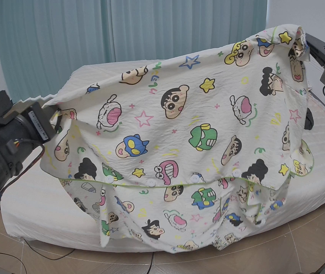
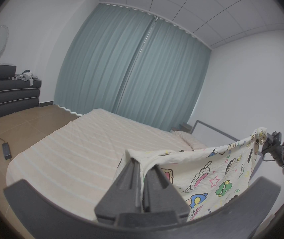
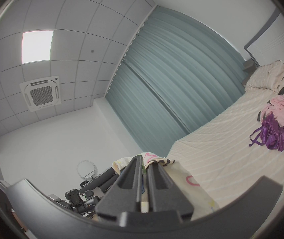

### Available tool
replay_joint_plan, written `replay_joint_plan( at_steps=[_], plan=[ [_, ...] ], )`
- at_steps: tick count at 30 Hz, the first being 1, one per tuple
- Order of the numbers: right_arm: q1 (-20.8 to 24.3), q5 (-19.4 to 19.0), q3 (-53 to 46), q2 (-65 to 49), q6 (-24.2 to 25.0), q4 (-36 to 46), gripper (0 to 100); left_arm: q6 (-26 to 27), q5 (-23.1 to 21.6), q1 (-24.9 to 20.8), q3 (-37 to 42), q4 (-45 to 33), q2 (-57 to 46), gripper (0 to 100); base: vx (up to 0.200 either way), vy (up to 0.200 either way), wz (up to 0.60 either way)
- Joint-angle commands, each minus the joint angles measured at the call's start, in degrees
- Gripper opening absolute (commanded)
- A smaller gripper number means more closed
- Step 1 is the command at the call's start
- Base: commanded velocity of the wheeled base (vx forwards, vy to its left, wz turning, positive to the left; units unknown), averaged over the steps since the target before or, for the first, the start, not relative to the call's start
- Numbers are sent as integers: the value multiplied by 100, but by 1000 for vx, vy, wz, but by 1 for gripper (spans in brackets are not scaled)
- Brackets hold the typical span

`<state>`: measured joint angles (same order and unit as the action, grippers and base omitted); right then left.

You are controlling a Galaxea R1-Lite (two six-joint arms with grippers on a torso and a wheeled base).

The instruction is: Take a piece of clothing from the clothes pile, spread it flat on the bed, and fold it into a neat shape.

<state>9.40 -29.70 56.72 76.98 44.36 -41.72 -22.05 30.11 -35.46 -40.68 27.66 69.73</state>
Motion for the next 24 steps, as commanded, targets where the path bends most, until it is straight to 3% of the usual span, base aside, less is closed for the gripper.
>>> replay_joint_plan(
  at_steps=[1, 8, 24],
  plan=[
    [-237, -1, 357, 959, -15, -12, 0, -185, -32, 505, -397, 29, 1113, 0, 200, 0, 0],
    [-254, 43, 533, 1407, -235, -12, 0, -431, -234, 751, -898, 29, 1895, 0, 200, 0, 0],
    [-202, 561, 1025, 2884, -349, -21, 0, -634, -603, 1182, -1917, 38, 3899, 0, 188, 0, 0]
  ],
)
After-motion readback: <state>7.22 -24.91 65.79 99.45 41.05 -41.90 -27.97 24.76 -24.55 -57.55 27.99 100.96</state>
